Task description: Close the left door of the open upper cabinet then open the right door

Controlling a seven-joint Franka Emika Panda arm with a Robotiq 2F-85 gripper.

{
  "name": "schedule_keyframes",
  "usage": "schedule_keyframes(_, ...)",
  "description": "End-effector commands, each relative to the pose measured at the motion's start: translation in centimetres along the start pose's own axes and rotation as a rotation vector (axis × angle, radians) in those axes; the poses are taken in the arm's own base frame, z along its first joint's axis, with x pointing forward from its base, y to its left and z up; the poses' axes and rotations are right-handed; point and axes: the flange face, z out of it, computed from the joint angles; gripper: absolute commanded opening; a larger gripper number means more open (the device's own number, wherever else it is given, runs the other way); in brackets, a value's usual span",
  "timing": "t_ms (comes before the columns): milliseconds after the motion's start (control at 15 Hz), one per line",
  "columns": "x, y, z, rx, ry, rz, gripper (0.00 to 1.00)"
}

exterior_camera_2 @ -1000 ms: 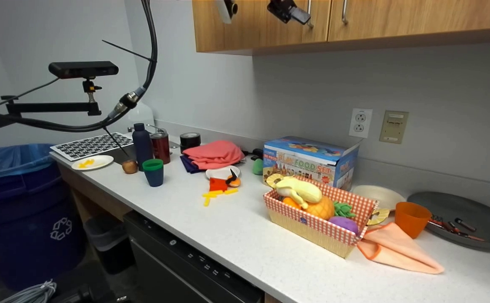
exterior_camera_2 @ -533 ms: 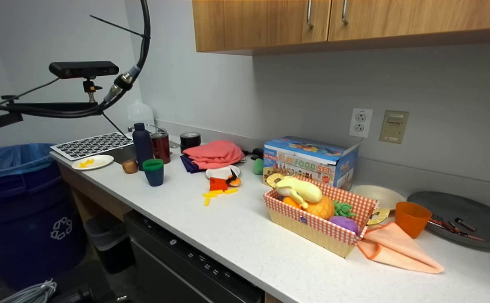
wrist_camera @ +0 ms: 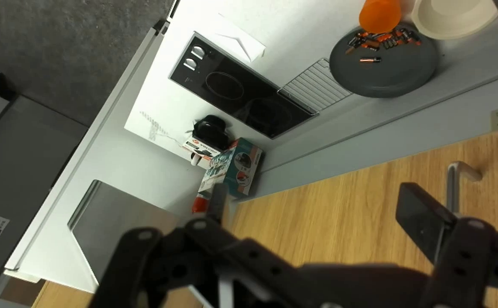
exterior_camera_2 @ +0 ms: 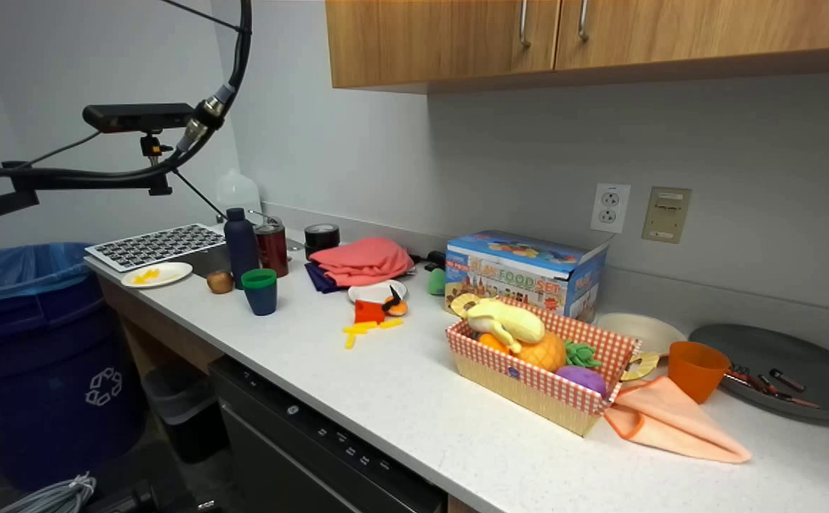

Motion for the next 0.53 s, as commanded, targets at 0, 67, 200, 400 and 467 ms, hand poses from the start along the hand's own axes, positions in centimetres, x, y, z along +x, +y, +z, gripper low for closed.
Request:
schedule_keyframes(0,0.0,-0.3,-0.3,0.032,0.0,0.002,1.0)
schedule_keyframes(67,-0.1,-0.6,-0.5,0.052,0.009,0.006,1.0)
schedule_keyframes(200,-0.3,-1.1,-0.6,0.11,-0.002,0.021,1.0)
schedule_keyframes(400,1.0,-0.2,0.4,0.16,0.019,0.051,1.0)
schedule_keyframes(467,1.5,0.4,1.0,0.168,0.039,0.06,1.0)
